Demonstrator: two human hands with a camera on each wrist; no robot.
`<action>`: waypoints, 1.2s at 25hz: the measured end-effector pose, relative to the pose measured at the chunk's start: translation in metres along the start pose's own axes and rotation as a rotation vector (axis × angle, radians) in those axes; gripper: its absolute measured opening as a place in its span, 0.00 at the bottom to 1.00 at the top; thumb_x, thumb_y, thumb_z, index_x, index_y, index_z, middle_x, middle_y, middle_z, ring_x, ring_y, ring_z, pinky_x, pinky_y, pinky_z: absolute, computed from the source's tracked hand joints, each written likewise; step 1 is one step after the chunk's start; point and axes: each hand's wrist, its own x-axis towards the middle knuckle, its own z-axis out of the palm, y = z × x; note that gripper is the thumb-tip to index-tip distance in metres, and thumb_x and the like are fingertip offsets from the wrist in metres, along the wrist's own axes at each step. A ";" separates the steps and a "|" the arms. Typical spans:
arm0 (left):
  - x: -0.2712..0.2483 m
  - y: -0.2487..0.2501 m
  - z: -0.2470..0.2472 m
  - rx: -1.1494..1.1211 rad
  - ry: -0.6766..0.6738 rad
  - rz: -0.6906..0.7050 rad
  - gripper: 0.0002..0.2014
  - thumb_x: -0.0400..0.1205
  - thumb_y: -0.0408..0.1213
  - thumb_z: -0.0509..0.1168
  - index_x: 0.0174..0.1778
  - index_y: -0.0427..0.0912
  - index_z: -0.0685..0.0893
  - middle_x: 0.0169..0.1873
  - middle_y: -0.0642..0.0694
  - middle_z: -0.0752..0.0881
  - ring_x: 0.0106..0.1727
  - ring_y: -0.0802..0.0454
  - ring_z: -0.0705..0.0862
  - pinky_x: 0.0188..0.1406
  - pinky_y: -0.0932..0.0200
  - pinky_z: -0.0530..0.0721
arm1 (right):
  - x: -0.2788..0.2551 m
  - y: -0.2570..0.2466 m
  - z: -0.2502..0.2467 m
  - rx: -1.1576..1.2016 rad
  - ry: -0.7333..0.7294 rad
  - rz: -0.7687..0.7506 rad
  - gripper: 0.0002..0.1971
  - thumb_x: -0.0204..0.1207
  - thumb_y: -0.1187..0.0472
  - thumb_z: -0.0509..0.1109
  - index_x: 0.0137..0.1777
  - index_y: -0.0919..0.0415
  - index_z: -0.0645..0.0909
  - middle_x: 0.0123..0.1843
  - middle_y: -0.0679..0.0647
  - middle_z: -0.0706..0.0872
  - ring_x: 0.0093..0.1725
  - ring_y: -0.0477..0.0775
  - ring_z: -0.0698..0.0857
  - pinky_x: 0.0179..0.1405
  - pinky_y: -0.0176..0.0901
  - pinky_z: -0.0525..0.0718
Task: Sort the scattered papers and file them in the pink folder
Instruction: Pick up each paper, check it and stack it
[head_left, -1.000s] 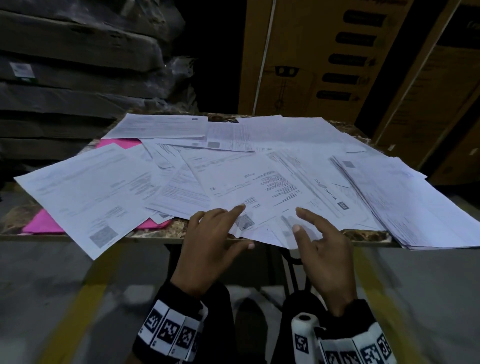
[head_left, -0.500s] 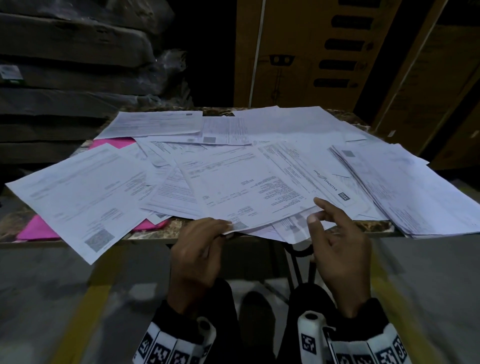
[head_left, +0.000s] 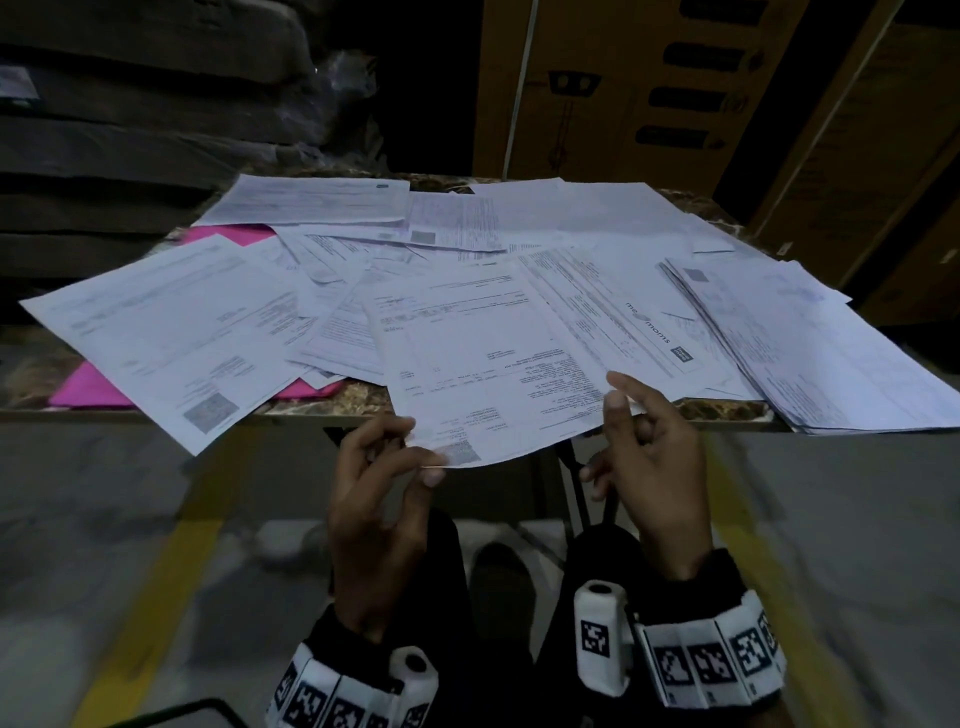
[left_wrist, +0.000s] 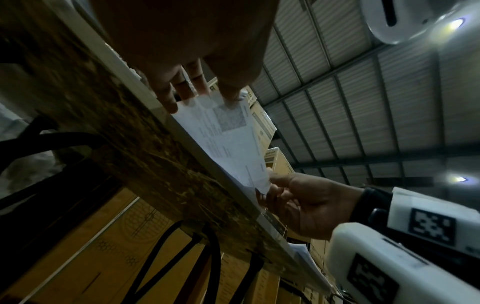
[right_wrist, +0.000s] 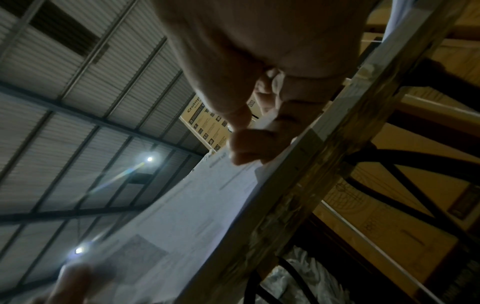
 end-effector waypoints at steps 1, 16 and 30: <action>-0.002 0.000 -0.003 -0.038 -0.008 -0.022 0.05 0.83 0.38 0.66 0.45 0.45 0.87 0.60 0.37 0.79 0.69 0.44 0.80 0.67 0.52 0.81 | 0.000 -0.001 0.000 0.029 -0.009 0.001 0.15 0.84 0.55 0.68 0.69 0.53 0.82 0.30 0.54 0.85 0.23 0.57 0.84 0.19 0.43 0.79; 0.023 0.002 -0.016 -0.056 -0.003 -0.286 0.14 0.86 0.56 0.59 0.63 0.59 0.82 0.50 0.54 0.89 0.50 0.55 0.88 0.47 0.51 0.87 | -0.007 -0.003 -0.018 0.053 0.119 -0.209 0.17 0.84 0.69 0.67 0.67 0.52 0.85 0.33 0.60 0.91 0.24 0.58 0.84 0.27 0.43 0.87; 0.082 0.005 -0.064 -0.224 -0.016 -0.379 0.18 0.78 0.26 0.74 0.61 0.48 0.88 0.63 0.54 0.88 0.68 0.58 0.83 0.72 0.43 0.82 | -0.003 -0.028 0.036 0.113 -0.192 -0.074 0.17 0.83 0.63 0.70 0.70 0.53 0.82 0.56 0.54 0.91 0.32 0.54 0.88 0.28 0.41 0.85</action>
